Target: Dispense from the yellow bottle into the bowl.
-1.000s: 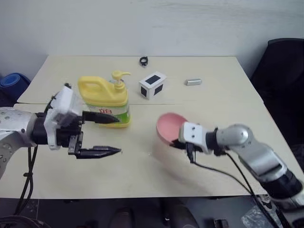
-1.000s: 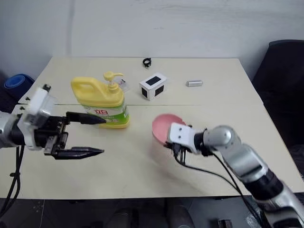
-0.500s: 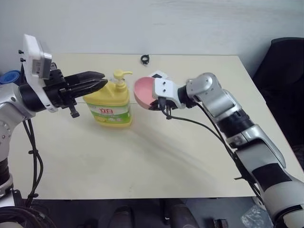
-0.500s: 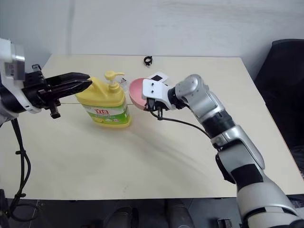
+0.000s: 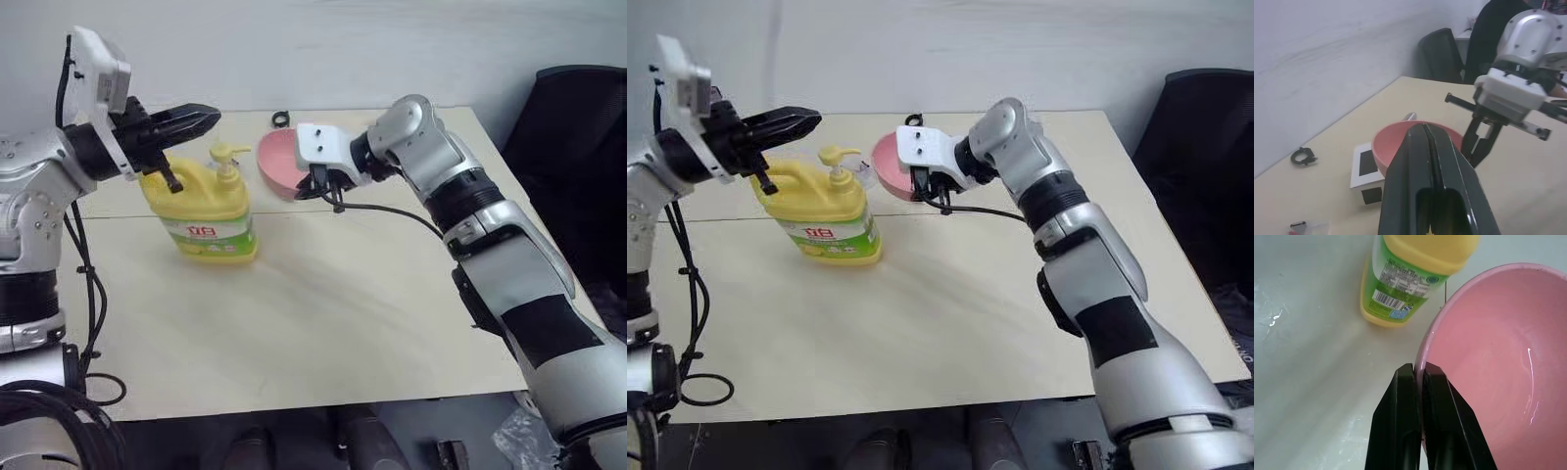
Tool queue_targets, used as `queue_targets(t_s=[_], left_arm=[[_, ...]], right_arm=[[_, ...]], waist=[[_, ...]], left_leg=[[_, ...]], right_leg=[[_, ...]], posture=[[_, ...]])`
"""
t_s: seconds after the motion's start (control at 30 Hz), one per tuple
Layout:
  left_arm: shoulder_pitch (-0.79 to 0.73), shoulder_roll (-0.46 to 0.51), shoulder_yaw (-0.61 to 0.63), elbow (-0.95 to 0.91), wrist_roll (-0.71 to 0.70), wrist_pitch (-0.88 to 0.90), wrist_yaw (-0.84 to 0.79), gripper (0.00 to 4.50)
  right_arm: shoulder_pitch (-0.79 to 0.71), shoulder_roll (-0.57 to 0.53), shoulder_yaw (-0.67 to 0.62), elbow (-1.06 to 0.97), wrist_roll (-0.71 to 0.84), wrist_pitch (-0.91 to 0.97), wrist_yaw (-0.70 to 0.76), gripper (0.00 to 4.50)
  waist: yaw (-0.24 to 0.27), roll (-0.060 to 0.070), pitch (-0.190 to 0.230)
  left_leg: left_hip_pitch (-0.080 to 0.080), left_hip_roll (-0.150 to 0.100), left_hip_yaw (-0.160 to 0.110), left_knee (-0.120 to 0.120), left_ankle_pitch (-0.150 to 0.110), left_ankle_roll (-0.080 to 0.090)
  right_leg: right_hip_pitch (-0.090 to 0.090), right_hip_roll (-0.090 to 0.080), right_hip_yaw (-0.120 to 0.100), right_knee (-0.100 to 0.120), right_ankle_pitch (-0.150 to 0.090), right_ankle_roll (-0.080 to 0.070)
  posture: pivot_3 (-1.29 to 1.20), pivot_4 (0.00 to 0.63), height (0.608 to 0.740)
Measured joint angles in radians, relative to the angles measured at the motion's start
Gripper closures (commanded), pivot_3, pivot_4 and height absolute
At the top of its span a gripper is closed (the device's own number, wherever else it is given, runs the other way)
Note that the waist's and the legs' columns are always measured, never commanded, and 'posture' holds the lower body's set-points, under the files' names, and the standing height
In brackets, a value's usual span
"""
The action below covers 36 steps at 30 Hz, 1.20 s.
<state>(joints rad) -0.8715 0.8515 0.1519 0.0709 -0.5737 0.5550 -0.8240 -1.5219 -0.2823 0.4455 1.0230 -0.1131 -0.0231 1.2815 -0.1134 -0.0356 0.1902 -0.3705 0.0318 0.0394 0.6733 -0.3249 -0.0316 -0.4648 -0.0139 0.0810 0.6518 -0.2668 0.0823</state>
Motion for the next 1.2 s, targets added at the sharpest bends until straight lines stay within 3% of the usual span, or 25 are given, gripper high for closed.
queue_targets(t_s=[0.5, 1.2], left_arm=[[-0.01, -0.068, -0.044, 0.101, 0.143, -0.081, -0.028, 4.49], [0.013, -0.087, -0.076, 0.125, 0.288, -0.252, -0.041, 4.49]], right_arm=[[-0.114, 0.097, -0.042, 0.134, -0.055, -0.045, 0.021, 4.5], [-0.148, 0.109, -0.076, 0.166, -0.087, -0.066, 0.031, 4.5]], waist=[[0.0, 0.0, 0.0], [-0.001, 0.0, 0.0]], left_leg=[[-0.001, 0.001, -0.001, 0.002, 0.0, 0.0], [0.0, 0.001, -0.001, 0.004, -0.001, 0.002]], right_leg=[[-0.001, -0.003, -0.001, 0.002, 0.0, 0.0], [0.0, -0.004, -0.001, 0.005, 0.0, 0.0]], posture=[[0.0, 0.15, 0.74], [0.0, 0.15, 0.74]])
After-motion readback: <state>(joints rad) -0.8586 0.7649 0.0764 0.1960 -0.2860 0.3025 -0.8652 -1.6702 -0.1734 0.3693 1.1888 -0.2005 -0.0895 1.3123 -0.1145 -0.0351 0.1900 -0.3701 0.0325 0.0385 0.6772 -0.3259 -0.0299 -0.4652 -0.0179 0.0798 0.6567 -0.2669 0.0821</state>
